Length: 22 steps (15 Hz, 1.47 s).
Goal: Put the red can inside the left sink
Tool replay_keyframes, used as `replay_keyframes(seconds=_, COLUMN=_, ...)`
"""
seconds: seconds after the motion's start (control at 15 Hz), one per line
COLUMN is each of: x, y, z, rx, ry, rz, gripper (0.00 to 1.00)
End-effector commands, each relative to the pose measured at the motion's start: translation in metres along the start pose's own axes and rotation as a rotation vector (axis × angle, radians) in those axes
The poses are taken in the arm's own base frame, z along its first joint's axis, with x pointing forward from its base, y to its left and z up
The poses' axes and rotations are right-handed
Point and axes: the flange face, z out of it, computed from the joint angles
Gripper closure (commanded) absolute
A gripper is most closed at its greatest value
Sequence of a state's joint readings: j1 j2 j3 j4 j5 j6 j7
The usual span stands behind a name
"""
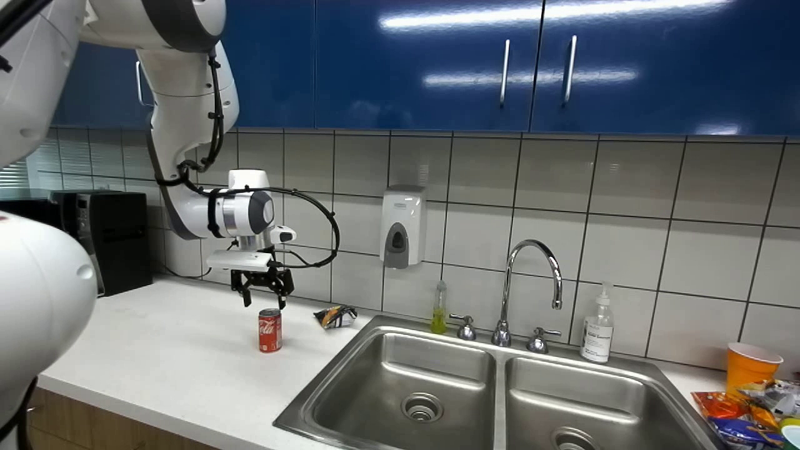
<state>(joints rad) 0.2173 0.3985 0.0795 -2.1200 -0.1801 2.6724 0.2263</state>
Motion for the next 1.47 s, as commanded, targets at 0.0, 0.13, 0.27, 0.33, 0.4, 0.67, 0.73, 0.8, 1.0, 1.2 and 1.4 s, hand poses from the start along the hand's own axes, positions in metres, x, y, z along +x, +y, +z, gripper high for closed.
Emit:
replay_keyframes(seconds=0.0, x=0.007, y=-0.004, z=0.0, rx=-0.005, ry=-0.021, rz=-0.036, gripper=0.0)
replay_keyframes(seconds=0.13, x=0.008, y=-0.007, z=0.001, rx=-0.004, ry=-0.024, rz=-0.038, gripper=0.0)
replay_keyframes(seconds=0.27, x=0.008, y=-0.009, z=0.003, rx=-0.005, ry=-0.027, rz=-0.041, gripper=0.0)
replay_keyframes(seconds=0.33, x=0.008, y=-0.01, z=0.004, rx=-0.005, ry=-0.031, rz=-0.042, gripper=0.0)
replay_keyframes(seconds=0.4, x=0.008, y=-0.01, z=0.006, rx=-0.005, ry=-0.034, rz=-0.042, gripper=0.0)
replay_keyframes(seconds=0.67, x=0.005, y=-0.011, z=0.012, rx=-0.007, ry=-0.049, rz=-0.043, gripper=0.0)
replay_keyframes(seconds=0.73, x=0.004, y=-0.011, z=0.013, rx=-0.009, ry=-0.052, rz=-0.043, gripper=0.0)
replay_keyframes(seconds=0.8, x=0.004, y=-0.01, z=0.014, rx=-0.01, ry=-0.055, rz=-0.042, gripper=0.0)
replay_keyframes(seconds=1.0, x=0.003, y=-0.009, z=0.018, rx=-0.012, ry=-0.063, rz=-0.04, gripper=0.0)
replay_keyframes(seconds=1.2, x=0.003, y=-0.009, z=0.022, rx=-0.013, ry=-0.071, rz=-0.037, gripper=0.0)
replay_keyframes(seconds=1.4, x=0.003, y=-0.008, z=0.024, rx=-0.014, ry=-0.076, rz=-0.033, gripper=0.0)
